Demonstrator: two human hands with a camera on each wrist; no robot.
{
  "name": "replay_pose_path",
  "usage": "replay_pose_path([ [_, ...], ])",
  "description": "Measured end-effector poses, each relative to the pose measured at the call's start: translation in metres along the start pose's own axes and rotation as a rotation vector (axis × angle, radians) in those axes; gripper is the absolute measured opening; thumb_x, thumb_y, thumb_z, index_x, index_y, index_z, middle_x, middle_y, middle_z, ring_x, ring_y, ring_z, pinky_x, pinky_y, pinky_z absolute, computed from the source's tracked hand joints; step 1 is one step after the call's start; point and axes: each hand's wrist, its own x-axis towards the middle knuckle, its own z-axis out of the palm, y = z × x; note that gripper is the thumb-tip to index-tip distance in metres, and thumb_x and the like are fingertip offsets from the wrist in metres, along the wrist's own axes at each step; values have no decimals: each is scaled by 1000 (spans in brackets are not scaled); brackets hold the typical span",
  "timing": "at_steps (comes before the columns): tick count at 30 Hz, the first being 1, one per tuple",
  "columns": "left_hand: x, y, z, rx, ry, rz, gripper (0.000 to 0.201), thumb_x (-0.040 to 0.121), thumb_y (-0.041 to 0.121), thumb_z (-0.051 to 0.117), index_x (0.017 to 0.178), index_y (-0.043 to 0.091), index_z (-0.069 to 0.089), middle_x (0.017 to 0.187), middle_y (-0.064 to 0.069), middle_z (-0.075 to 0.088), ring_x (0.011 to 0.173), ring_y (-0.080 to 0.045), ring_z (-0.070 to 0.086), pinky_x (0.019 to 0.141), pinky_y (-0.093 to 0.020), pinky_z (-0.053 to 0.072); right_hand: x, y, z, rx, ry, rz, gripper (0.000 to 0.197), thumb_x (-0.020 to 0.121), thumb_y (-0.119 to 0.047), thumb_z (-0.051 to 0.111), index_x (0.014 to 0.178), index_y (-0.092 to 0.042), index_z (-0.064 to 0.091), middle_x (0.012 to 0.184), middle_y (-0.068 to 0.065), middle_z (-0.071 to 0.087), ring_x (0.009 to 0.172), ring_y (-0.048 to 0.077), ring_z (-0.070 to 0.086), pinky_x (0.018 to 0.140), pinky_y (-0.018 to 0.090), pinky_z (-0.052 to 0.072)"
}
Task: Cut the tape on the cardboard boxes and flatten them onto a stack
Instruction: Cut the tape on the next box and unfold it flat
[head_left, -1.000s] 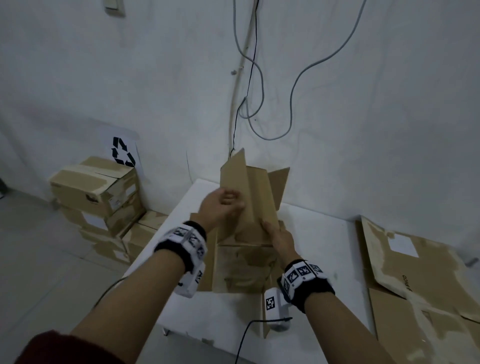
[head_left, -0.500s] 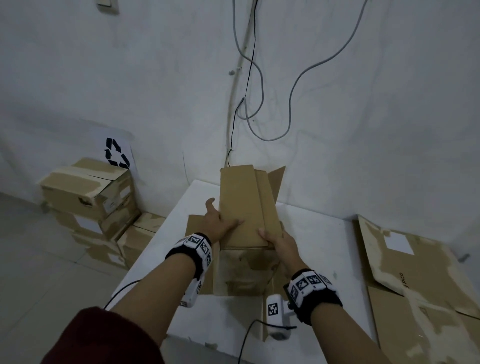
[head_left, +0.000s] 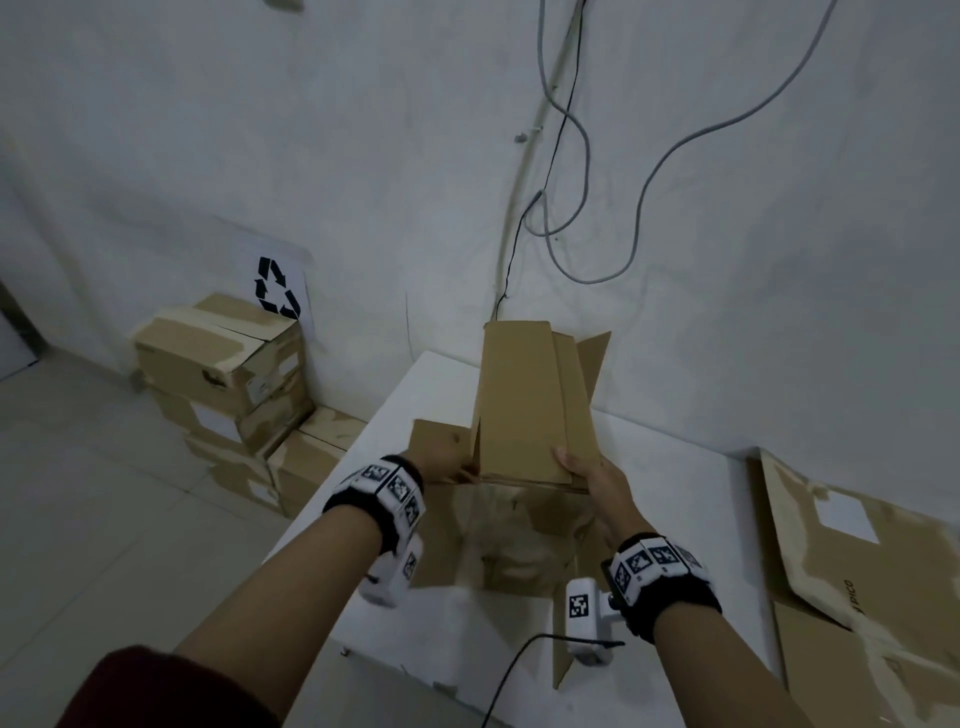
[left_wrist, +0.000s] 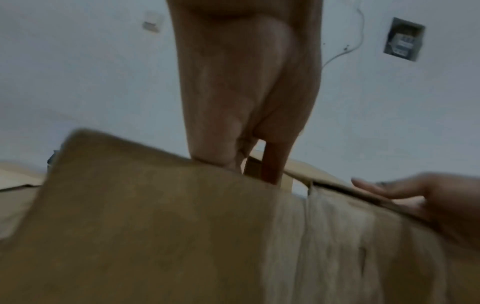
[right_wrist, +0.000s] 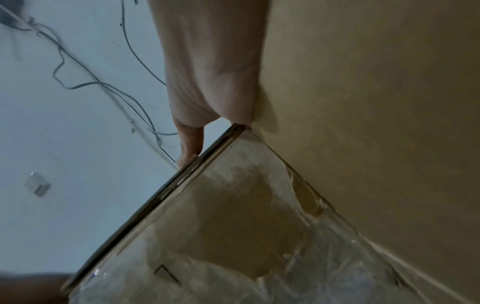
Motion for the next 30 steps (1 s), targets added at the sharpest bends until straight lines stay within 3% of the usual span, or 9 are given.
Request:
replay_pose_path([
  [3,21,22,-7,-356,71,-36,32,102,20,44,118,-7,53,91,-14,59,81,-27,60,61,-31,51,4,8,-3,-3,-10,-3,98,45,-63,87,126,-14,60,116,3,70,104,25,67,96,46,53],
  [8,67,41,-12,-731,16,-34,70,95,60,39,144,11,33,146,-17,40,131,-35,43,109,-42,36,3,13,-6,-10,20,14,99,45,-63,87,127,-14,59,116,5,70,103,27,67,95,46,54],
  [11,222,-9,-8,-1014,88,-147,136,39,94,61,147,15,34,150,-14,38,130,-34,44,110,-48,32,3,16,-7,13,22,16,81,65,-49,86,130,-10,58,116,6,69,103,26,66,91,41,55],
  [13,233,-6,-5,-1082,202,-144,137,37,95,62,147,19,32,146,-15,44,126,-36,47,107,-50,36,6,16,-8,21,26,9,70,74,-41,82,131,-8,57,117,7,68,103,25,66,84,35,55],
  [17,108,51,-21,-978,542,68,71,93,44,54,150,21,18,148,-14,36,131,-34,41,111,-46,32,17,16,-7,42,44,-3,76,68,-43,85,131,-11,57,117,5,69,104,24,66,90,39,55],
  [20,98,52,-35,-707,328,202,67,94,38,56,149,14,26,136,-13,51,114,-28,53,99,-42,43,26,13,-3,50,49,-7,73,68,-42,86,129,-13,57,116,4,69,103,23,66,84,37,56],
  [23,84,43,-29,-349,9,179,106,70,66,65,145,-1,31,129,-18,55,97,-22,57,83,-35,49,39,4,5,-19,109,-21,69,67,-45,86,121,-9,61,112,4,69,102,24,66,94,41,54],
  [25,70,38,-21,-96,-58,179,134,56,72,73,152,3,9,150,-14,37,126,-28,48,106,-41,40,50,-2,11,-120,174,-52,67,67,-49,85,114,-8,61,107,5,68,100,24,65,90,37,54],
  [30,76,-6,0,335,119,277,135,66,55,80,150,17,-19,155,-16,19,139,-35,30,112,-51,30,75,-14,23,-423,202,-160,73,76,-63,72,130,-20,47,133,11,48,120,29,52,104,42,44],
])
